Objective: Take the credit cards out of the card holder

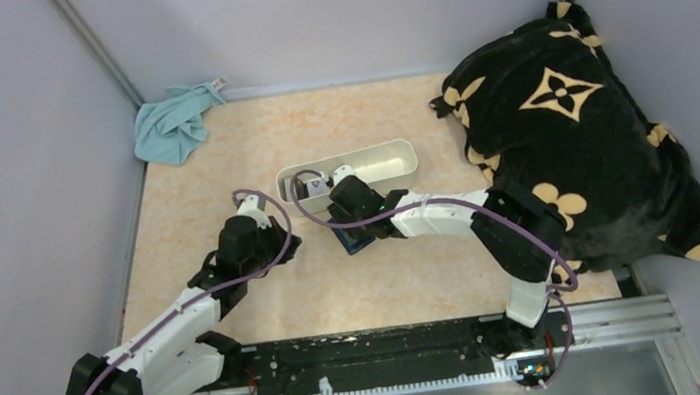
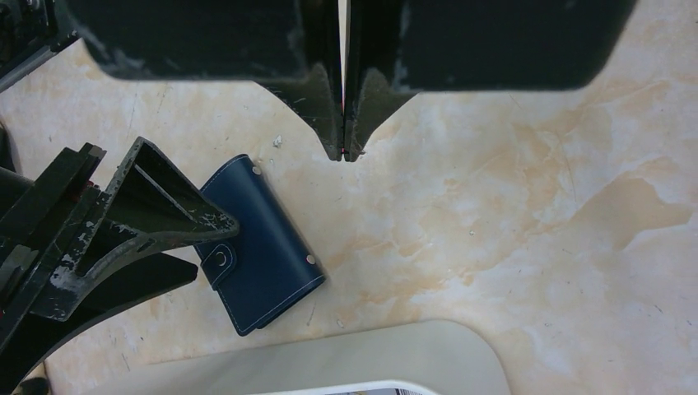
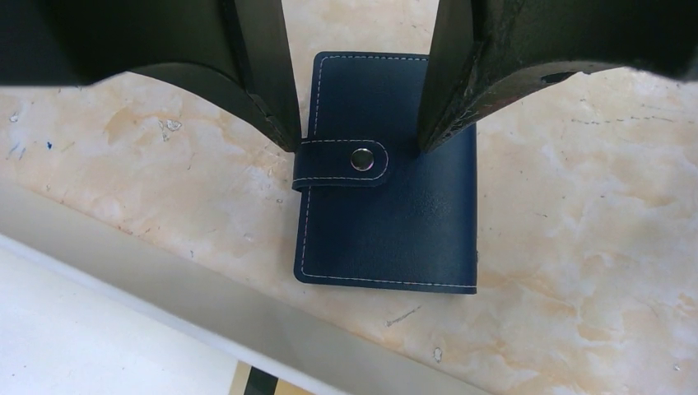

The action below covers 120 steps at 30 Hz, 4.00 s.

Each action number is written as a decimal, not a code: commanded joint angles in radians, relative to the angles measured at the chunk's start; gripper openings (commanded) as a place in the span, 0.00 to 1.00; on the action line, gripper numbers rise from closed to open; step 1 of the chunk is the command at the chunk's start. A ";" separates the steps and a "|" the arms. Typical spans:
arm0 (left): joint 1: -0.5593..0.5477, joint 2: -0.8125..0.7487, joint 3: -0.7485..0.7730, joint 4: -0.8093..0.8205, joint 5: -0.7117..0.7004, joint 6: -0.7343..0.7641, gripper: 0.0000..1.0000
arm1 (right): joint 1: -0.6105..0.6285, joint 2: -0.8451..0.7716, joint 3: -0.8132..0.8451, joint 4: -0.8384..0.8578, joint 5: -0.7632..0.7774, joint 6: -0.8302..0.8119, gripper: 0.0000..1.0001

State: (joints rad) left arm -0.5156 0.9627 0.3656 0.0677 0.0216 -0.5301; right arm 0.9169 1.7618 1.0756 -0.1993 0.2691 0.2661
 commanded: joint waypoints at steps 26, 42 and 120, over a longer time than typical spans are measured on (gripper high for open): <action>-0.006 0.010 0.019 -0.005 -0.012 0.013 0.04 | -0.019 0.078 0.078 0.008 0.028 0.120 0.02; -0.006 0.071 0.045 0.057 0.042 0.007 0.04 | -0.136 -0.072 -0.077 0.154 -0.244 0.206 0.00; -0.118 0.272 0.142 0.206 0.167 0.018 0.91 | -0.236 -0.535 -0.353 -0.164 0.073 0.291 0.17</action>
State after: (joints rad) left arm -0.6014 1.1927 0.4511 0.2329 0.1776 -0.5373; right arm 0.6895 1.2701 0.7349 -0.3557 0.2844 0.5568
